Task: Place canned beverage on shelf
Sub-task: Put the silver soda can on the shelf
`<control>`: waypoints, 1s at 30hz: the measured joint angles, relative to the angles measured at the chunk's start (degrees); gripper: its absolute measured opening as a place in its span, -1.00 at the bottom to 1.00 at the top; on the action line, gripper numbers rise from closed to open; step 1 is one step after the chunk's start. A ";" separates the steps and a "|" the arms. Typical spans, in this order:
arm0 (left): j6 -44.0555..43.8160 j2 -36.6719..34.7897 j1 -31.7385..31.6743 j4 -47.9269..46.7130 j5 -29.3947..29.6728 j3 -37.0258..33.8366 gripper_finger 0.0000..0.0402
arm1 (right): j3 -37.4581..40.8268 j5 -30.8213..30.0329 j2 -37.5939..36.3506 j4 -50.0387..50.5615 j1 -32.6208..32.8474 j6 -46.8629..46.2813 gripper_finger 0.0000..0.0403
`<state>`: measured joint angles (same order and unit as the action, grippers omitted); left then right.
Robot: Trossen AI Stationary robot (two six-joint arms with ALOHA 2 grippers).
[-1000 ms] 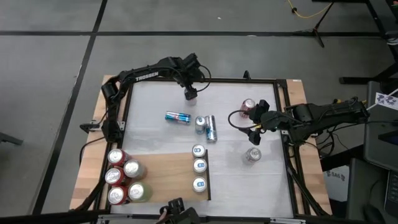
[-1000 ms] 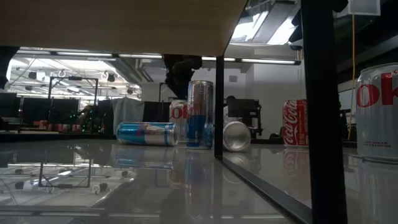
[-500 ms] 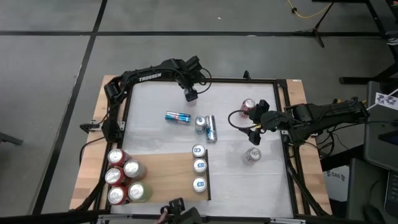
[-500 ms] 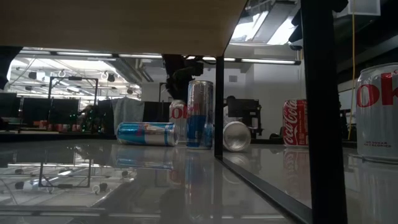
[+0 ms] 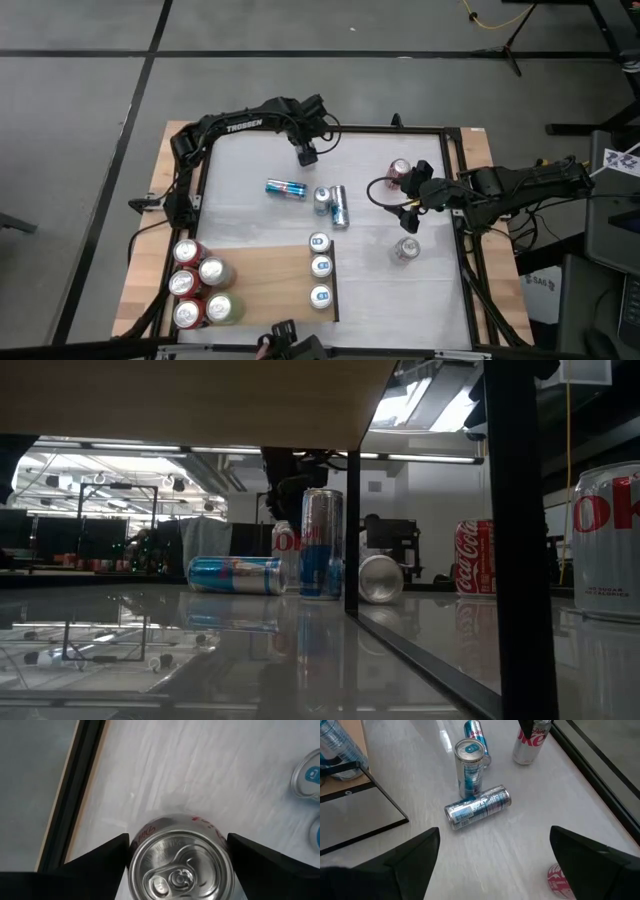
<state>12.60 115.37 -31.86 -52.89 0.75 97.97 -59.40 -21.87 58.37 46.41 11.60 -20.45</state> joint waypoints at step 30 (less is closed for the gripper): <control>-3.11 0.07 3.79 -31.56 -0.33 35.02 0.35 | 0.00 0.00 0.00 0.02 -0.02 0.22 0.82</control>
<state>9.49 115.44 -28.07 -84.45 0.43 133.00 -59.40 -21.87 58.37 46.44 11.57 -20.23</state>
